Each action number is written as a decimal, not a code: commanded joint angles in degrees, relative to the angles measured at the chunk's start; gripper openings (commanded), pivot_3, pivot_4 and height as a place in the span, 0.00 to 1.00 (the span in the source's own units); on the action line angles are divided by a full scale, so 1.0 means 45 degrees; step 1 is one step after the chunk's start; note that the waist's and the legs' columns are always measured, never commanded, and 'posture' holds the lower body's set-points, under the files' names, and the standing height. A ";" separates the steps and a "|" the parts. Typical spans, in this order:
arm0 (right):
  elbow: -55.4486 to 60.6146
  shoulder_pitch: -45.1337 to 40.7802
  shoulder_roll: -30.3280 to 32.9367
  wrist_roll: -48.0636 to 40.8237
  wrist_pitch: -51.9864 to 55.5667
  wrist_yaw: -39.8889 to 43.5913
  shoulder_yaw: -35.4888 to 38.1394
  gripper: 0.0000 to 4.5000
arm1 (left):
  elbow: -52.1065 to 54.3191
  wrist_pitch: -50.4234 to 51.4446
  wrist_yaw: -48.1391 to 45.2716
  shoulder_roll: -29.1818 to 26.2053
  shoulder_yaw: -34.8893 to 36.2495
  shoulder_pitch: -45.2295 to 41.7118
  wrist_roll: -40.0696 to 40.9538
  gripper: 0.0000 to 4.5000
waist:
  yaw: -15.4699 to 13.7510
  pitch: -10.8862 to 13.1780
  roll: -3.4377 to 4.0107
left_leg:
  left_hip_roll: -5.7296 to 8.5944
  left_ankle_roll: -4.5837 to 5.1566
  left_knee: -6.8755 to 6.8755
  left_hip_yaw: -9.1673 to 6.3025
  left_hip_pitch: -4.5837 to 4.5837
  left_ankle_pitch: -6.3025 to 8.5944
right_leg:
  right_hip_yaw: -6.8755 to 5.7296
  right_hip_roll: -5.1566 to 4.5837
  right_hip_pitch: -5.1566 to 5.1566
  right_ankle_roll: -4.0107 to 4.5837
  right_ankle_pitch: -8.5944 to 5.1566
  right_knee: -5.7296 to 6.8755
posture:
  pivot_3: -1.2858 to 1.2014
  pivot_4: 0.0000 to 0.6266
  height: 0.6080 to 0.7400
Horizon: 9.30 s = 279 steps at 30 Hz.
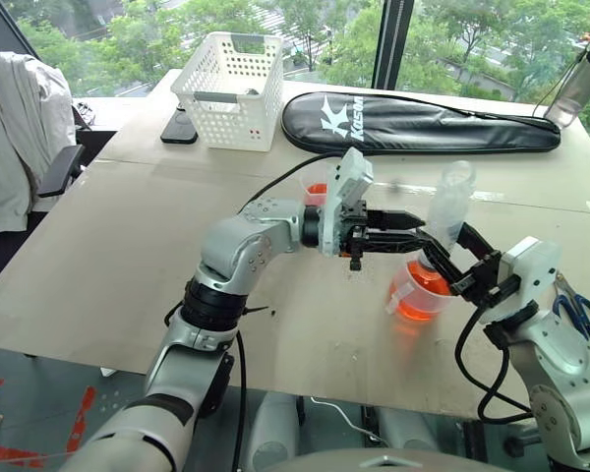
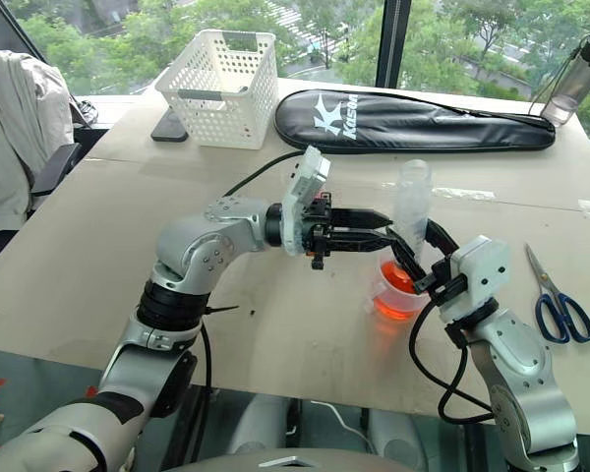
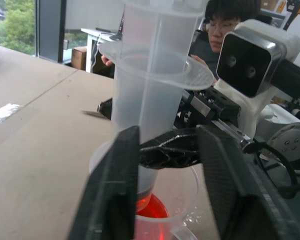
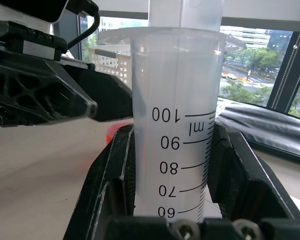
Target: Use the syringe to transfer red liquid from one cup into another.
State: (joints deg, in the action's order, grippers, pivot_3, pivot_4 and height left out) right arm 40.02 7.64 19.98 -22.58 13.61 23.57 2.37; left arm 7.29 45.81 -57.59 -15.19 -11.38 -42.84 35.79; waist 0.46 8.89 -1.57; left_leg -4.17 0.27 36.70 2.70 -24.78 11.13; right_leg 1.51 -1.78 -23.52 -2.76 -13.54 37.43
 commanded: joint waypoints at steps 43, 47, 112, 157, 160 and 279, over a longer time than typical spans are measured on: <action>0.2252 0.0321 0.2106 -0.2218 0.1795 0.0174 0.2702 1.00 | -0.0542 -0.1295 0.0483 0.0904 0.0480 -0.0550 -0.0223 0.34 | -0.0030 0.0001 -0.0001 | 0.0003 0.0001 0.0005 -0.0002 -0.0008 0.0001 | -0.0001 -0.0003 0.0000 -0.0005 0.0001 -0.0004 | 0.52 0.24 0.88; 0.3424 0.1118 0.3442 -0.3499 0.3488 -0.0045 0.4331 1.00 | -0.0681 -0.0856 0.0764 0.0979 0.0973 -0.0598 0.0226 0.34 | -0.0026 0.0002 0.0000 | 0.0002 0.0001 0.0005 -0.0004 -0.0008 0.0001 | -0.0003 -0.0001 0.0000 -0.0004 0.0000 -0.0004 | 0.52 0.24 0.88; -0.7741 -1.5863 -0.0461 -0.1369 0.8363 -0.1143 -0.1449 0.60 | -0.4786 -0.3327 0.1201 -0.2710 0.1703 -0.3544 -0.3665 0.34 | 0.0057 0.0047 -0.0038 | -0.0002 0.0001 0.0021 0.0003 -0.0256 -0.0003 | -0.0021 -0.0008 -0.0270 0.0004 0.0019 0.0092 | 0.52 0.24 0.88; -0.6583 -1.5665 -0.2051 -0.1618 1.0984 -0.2789 -0.0165 0.93 | -0.4119 -0.3377 0.2056 -0.2286 0.1817 -0.3094 -0.3887 0.34 | 0.0069 0.0045 -0.0035 | -0.0004 0.0001 0.0022 0.0003 -0.0252 -0.0003 | -0.0021 -0.0007 -0.0270 0.0004 0.0020 0.0101 | 0.52 0.24 0.88; -0.6318 -1.5586 -0.2212 -0.1169 1.1074 -0.3314 -0.0361 0.93 | -0.4021 -0.3340 0.2160 -0.2262 0.1826 -0.3030 -0.3872 0.34 | 0.0068 0.0045 -0.0035 | -0.0004 0.0001 0.0023 0.0001 -0.0252 -0.0003 | -0.0022 -0.0007 -0.0270 0.0004 0.0020 0.0102 | 0.52 0.24 0.88; -0.5528 -1.2992 -0.1730 -0.0912 0.8446 -0.0963 0.0114 0.99 | -0.5240 -0.3369 0.2721 -0.2660 0.3905 -0.4152 -0.2917 0.34 | 0.0052 0.0045 -0.0036 | -0.0003 0.0001 0.0030 -0.0002 -0.0253 -0.0003 | -0.0028 -0.0008 -0.0265 0.0003 0.0020 0.0097 | 0.52 0.24 0.88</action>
State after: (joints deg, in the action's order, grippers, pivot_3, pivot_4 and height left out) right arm 11.07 -50.73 11.31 -25.10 51.69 18.49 0.83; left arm -15.96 30.62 -45.23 -26.59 4.28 -60.00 21.12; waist 0.70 9.09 -1.73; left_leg -4.18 0.27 36.83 2.70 -25.92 11.11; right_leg 1.39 -1.82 -24.72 -2.75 -13.45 37.87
